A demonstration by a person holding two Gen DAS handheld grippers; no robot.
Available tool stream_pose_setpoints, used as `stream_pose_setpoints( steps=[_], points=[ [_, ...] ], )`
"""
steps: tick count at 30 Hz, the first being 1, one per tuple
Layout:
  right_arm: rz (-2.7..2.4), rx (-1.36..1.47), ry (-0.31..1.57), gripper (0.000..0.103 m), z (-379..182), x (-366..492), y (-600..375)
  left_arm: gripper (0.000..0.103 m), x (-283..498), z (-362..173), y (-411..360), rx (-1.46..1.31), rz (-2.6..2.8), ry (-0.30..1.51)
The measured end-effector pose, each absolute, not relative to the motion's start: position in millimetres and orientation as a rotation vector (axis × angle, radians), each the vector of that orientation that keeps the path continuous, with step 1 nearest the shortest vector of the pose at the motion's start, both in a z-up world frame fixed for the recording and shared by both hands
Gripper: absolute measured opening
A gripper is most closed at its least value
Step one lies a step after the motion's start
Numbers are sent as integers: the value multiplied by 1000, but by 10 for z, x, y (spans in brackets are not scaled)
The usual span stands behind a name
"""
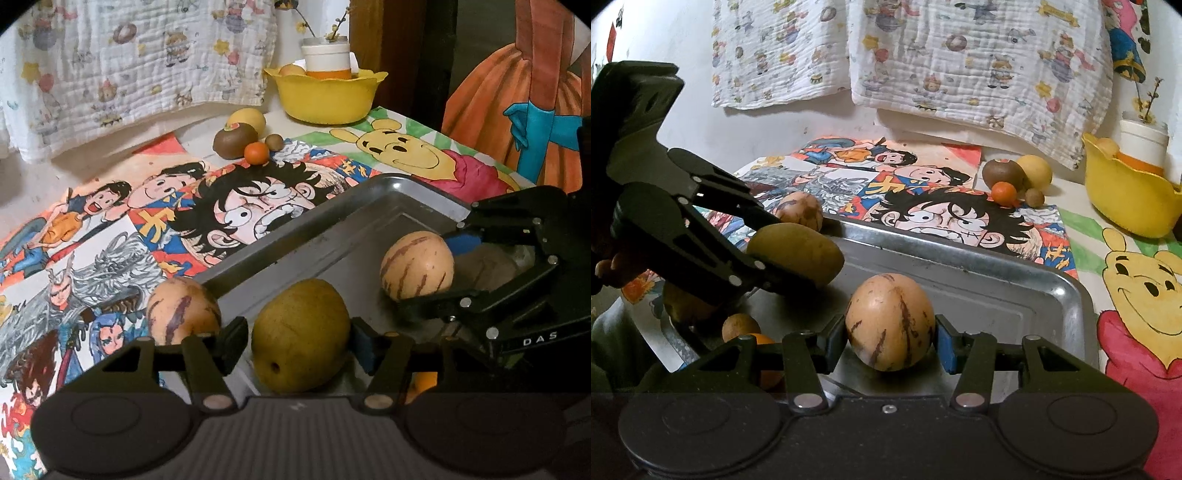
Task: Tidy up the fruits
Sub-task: 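Open the left tool to drop the pear while the right tool releases the pepino into the tray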
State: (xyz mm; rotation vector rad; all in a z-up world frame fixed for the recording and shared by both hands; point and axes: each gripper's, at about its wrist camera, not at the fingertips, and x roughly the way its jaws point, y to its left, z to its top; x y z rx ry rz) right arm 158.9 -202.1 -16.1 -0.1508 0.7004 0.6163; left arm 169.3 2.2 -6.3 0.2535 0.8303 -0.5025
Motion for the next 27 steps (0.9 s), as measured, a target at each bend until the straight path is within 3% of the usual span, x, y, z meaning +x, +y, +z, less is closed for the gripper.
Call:
stream_pose_setpoints(
  steps=[9,16,22,27],
  points=[
    [614,-110,682,56,-103,1508,-2061,80,1451,108,153,178,-468,739],
    [624,-67,652,83,1,1400,-2116,88,1049,220,313,140,-422,641],
    [669,-52,620,97,90,1240,-2097,97,760,254,451,127,-381,603],
    [716,-76,602,102,137,1090,-2077,102,565,206,523,151,-345,606]
  ],
)
